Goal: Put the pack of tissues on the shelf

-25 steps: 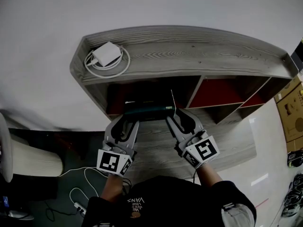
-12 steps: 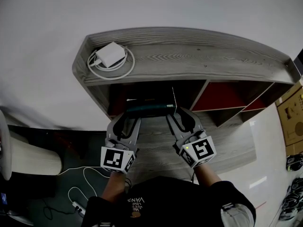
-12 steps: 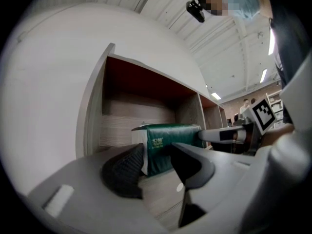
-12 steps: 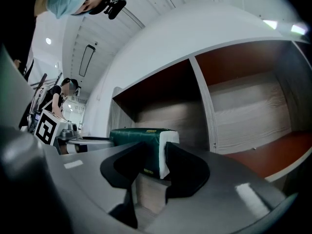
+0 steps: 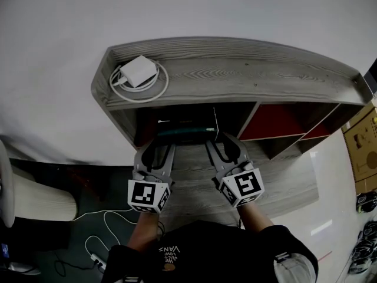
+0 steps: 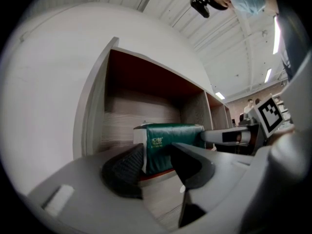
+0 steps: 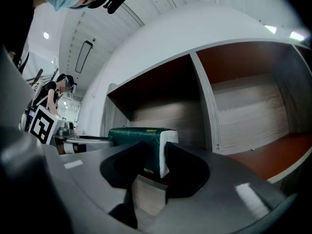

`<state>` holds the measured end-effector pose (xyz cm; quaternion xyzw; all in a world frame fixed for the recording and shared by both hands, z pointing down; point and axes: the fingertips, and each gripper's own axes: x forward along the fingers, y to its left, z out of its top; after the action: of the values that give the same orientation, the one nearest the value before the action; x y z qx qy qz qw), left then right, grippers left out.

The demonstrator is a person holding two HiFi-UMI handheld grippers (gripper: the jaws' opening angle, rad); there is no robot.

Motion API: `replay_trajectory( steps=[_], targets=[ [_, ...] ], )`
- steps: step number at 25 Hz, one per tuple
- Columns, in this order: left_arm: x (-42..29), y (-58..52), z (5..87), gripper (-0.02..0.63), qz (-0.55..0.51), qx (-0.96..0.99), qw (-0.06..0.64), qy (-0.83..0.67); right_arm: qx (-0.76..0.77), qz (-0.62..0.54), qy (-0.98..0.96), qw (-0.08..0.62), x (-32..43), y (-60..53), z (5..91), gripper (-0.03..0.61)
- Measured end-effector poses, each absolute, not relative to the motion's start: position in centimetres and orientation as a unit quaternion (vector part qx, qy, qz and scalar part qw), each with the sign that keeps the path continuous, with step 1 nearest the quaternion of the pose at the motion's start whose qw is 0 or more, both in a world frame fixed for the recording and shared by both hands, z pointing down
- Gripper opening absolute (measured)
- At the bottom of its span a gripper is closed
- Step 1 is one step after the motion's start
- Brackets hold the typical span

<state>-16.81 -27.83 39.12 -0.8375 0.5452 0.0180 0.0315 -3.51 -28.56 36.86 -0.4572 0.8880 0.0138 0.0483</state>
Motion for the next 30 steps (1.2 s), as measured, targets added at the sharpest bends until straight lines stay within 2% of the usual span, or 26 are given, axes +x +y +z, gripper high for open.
replay_trajectory(
  steps=[4, 8, 14, 22, 27, 30],
  targets=[
    [-16.8, -27.9, 39.2, 0.193, 0.018, -0.838, 0.03, 0.544, -0.462, 0.001, 0.886, 0.034, -3.5, -28.4, 36.9, 0.132],
    [-17.0, -27.4, 39.1, 0.193, 0.024, -0.841, 0.028, 0.54, -0.463, -0.001, 0.884, 0.059, -3.1, -28.1, 36.8, 0.132],
    [-17.3, -26.3, 39.1, 0.193, 0.023, -0.84, 0.029, 0.541, -0.464, -0.017, 0.885, 0.033, -2.9, -26.9, 36.8, 0.132],
    [-16.4, -25.0, 38.8, 0.192, 0.024, -0.843, 0.033, 0.536, -0.452, -0.005, 0.89, 0.062, -3.0, -25.9, 36.8, 0.129],
    [-15.7, -24.8, 38.7, 0.133, 0.019, -0.849, 0.04, 0.527, -0.445, -0.003, 0.893, 0.064, -3.4, -25.5, 36.6, 0.014],
    [-15.4, -25.1, 38.5, 0.107, 0.013, -0.849, 0.043, 0.526, -0.445, -0.007, 0.894, 0.046, -3.9, -25.5, 36.7, 0.005]
  ],
)
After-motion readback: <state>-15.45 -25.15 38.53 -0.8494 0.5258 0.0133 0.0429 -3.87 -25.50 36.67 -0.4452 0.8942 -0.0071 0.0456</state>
